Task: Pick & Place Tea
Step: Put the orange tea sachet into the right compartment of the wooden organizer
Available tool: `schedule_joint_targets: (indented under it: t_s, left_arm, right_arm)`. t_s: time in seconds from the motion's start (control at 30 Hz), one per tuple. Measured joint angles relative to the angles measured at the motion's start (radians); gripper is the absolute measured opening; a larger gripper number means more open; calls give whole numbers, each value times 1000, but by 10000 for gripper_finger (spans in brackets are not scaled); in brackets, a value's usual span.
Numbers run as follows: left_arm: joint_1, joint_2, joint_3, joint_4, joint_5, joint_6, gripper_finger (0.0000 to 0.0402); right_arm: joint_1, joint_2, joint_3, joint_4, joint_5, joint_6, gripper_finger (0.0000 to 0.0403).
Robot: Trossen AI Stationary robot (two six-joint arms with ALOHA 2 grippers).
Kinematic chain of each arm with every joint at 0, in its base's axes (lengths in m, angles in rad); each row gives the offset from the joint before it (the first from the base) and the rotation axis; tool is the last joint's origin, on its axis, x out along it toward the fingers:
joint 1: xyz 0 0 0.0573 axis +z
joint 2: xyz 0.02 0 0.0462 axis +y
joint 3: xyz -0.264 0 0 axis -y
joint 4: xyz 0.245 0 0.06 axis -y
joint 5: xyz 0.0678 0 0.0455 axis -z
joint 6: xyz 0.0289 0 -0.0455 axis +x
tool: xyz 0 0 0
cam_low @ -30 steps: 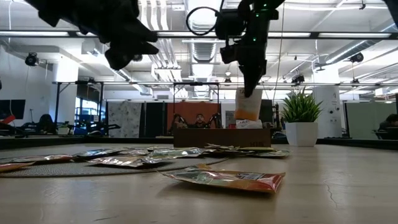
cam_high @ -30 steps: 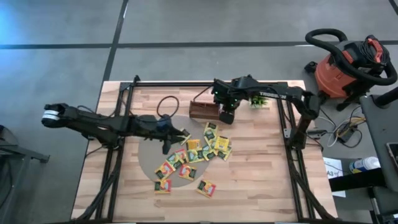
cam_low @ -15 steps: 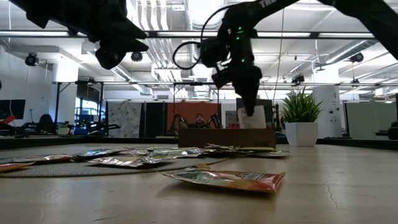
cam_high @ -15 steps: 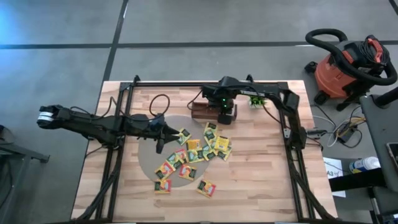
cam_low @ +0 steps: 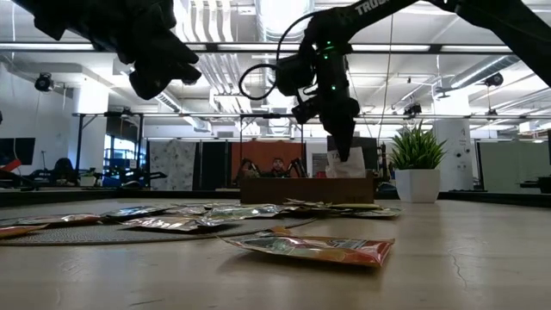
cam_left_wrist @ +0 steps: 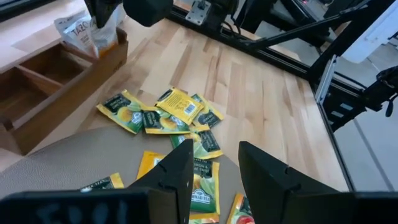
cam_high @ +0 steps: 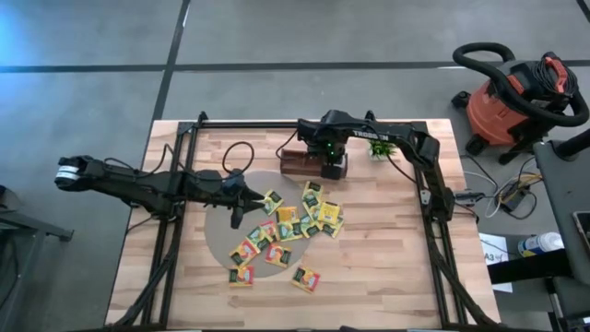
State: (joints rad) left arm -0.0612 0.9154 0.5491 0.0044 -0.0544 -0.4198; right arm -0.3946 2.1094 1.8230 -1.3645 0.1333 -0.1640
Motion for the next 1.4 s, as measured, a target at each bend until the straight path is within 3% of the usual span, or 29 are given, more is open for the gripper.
schedule_joint_targets:
  t_s: [0.17,0.53,0.67,1.13,1.3,1.4]
  left_arm:
    - [0,0,0,1,-57,0,121]
    - [0,-3,34,2,-261,-56,121]
    - [1,-3,55,3,-299,-55,121]
    - [2,-7,61,2,-316,-133,121]
    - [2,-10,64,2,-315,-167,121]
    - [2,-10,64,3,-315,-170,121]
  right_arm:
    - [-5,0,-36,17,-2,-31,29]
    - [-18,-14,-20,30,3,-52,118]
    - [-20,-30,-18,31,46,-88,138]
    - [-32,-154,-28,20,44,-99,150]
    - [-25,-167,-47,17,-222,-114,144]
    - [-7,-154,-95,21,-261,-150,135]
